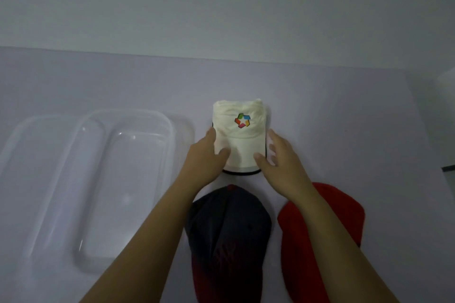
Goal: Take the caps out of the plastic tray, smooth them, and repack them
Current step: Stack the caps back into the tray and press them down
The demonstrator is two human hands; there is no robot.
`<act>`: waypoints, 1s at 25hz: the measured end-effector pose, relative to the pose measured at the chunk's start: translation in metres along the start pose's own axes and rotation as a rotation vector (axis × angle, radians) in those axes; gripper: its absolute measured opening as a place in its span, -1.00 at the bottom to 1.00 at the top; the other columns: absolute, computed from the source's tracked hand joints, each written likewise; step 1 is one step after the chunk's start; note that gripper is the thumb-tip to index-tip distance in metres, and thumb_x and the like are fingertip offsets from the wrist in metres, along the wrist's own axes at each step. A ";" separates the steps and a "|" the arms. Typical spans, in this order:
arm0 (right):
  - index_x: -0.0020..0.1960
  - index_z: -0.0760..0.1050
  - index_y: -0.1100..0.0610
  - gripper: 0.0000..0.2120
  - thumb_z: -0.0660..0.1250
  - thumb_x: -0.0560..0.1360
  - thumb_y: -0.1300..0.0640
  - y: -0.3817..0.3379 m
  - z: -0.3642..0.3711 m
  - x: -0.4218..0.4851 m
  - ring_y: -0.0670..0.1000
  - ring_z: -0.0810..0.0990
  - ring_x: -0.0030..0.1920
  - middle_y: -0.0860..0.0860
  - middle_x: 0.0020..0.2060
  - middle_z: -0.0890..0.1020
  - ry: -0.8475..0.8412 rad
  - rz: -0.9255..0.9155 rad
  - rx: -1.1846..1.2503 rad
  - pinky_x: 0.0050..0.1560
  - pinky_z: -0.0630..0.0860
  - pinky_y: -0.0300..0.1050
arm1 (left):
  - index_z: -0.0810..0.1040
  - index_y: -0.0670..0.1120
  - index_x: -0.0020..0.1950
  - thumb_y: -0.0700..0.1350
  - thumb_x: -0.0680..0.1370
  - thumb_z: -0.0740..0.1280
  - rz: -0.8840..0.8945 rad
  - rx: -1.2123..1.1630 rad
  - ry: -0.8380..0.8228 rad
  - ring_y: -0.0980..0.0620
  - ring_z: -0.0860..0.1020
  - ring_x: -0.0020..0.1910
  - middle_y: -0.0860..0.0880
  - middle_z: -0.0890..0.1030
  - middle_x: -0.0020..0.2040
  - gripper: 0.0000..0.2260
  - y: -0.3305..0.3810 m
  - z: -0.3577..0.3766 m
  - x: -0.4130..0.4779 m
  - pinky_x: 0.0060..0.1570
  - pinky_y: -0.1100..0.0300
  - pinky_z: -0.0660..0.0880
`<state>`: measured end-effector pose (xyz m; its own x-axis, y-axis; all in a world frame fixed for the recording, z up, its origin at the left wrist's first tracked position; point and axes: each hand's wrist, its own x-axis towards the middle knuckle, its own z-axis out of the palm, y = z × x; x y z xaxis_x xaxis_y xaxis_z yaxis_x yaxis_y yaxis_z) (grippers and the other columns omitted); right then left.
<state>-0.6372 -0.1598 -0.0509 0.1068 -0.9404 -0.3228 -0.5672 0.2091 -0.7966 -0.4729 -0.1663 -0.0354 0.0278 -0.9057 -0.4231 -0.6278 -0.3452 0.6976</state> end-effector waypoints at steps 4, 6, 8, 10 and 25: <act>0.47 0.15 0.03 -0.48 0.18 0.56 -0.06 -0.010 0.002 -0.056 -0.13 0.34 0.30 -0.06 0.41 0.31 -0.144 0.061 0.074 0.27 0.30 -0.21 | 0.25 -0.10 0.46 0.00 0.61 0.16 -0.005 -0.049 0.010 0.01 0.35 0.38 -0.06 0.38 0.43 -0.56 -0.019 -0.006 -0.044 0.19 0.25 0.26; 0.51 0.05 0.04 -0.35 0.18 0.52 -0.17 -0.002 0.012 -0.065 -0.05 0.26 0.41 -0.01 0.48 0.22 -0.268 0.154 0.027 0.39 0.25 -0.10 | 0.14 -0.10 0.51 0.05 0.60 0.17 -0.086 -0.047 -0.022 -0.03 0.27 0.44 -0.08 0.26 0.50 -0.47 -0.038 0.003 -0.062 0.39 0.11 0.22; 0.52 0.01 0.06 -0.24 0.22 0.48 -0.24 0.008 0.024 -0.062 0.02 0.27 0.43 0.04 0.48 0.22 -0.351 0.231 -0.018 0.40 0.27 -0.04 | 0.18 -0.14 0.49 0.09 0.59 0.15 -0.149 -0.046 -0.015 -0.08 0.31 0.41 -0.14 0.29 0.47 -0.47 -0.056 0.019 -0.073 0.37 0.06 0.28; 0.47 0.16 0.08 -0.23 0.26 0.42 -0.29 0.009 0.032 -0.058 0.03 0.43 0.31 0.03 0.38 0.38 -0.414 0.280 -0.031 0.30 0.40 -0.07 | 0.44 -0.16 0.24 0.10 0.60 0.11 -0.157 -0.088 0.062 -0.07 0.50 0.15 -0.14 0.53 0.19 -0.61 -0.065 0.031 -0.077 0.07 0.18 0.45; 0.20 0.22 -0.13 -0.34 0.55 0.27 -0.01 0.007 0.043 -0.054 -0.20 0.47 0.03 -0.19 0.06 0.47 -0.555 0.224 0.206 -0.01 0.45 -0.27 | 0.25 -0.09 -0.27 -0.07 0.64 0.08 0.009 -0.510 0.352 0.21 0.29 -0.48 0.03 0.31 -0.41 -0.72 -0.074 0.054 -0.082 -0.46 0.28 0.28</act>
<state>-0.6119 -0.0963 -0.0616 0.4428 -0.6003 -0.6660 -0.4615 0.4843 -0.7433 -0.4711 -0.0531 -0.0832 0.3341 -0.9058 -0.2606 -0.1807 -0.3329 0.9255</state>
